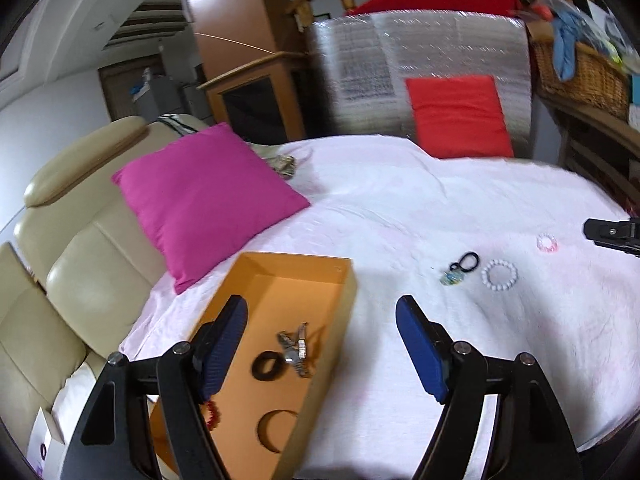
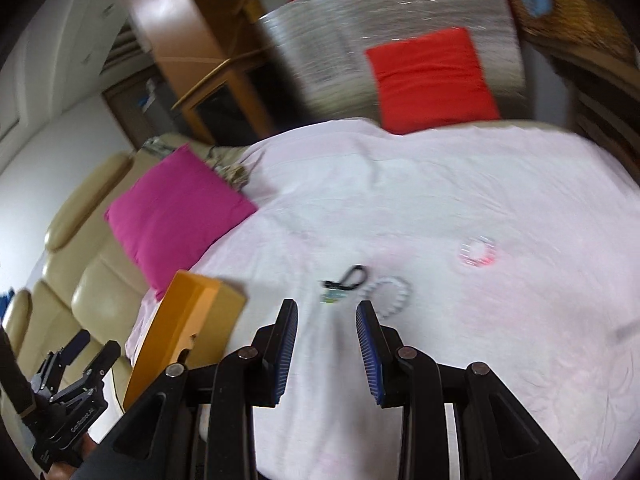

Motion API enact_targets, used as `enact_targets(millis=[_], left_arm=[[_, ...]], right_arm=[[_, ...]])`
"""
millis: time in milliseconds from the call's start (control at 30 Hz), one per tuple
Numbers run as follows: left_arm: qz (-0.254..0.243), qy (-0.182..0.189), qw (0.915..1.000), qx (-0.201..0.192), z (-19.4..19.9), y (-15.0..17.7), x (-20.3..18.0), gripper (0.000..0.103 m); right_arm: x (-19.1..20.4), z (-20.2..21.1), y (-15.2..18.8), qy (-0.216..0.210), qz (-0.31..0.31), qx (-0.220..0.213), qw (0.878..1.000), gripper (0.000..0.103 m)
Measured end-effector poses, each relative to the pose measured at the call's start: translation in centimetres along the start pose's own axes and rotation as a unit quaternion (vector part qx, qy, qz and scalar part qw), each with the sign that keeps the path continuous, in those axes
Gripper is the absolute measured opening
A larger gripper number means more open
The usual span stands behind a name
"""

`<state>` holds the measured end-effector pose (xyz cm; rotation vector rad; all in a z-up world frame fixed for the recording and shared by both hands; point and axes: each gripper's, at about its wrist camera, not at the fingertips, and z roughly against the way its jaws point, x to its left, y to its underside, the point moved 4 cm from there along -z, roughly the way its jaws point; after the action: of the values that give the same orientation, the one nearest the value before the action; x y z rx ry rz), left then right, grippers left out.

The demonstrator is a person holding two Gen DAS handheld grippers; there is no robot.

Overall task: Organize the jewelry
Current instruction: 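Move both open grippers back toward the remaining bracelets and hair tie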

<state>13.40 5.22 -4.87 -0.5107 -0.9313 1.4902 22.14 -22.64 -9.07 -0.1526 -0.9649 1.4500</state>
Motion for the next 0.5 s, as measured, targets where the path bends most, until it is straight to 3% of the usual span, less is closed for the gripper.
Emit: enact_targets(millis=[267, 400, 500], left_arm=[[-0.033, 0.034, 0.9986, 0.021, -4.0, -1.3, -5.9, 0.077], [-0.034, 0.042, 0.9973, 0.051, -7.1, -1.0, -8.3, 0.077], [-0.028, 0.038, 0.9967, 0.065, -9.5, -0.7, -9.7, 0.077]], right_arm=[[-8.6, 0.0, 0.1, -0.012, -0.085, -0.023, 0.996, 0.034], [-10.8, -1.8, 0.7, -0.028, -0.124, -0.002, 0.992, 0.034], [-10.7, -3.3, 0.6, -0.032, -0.119, 0.022, 0.992, 0.034]])
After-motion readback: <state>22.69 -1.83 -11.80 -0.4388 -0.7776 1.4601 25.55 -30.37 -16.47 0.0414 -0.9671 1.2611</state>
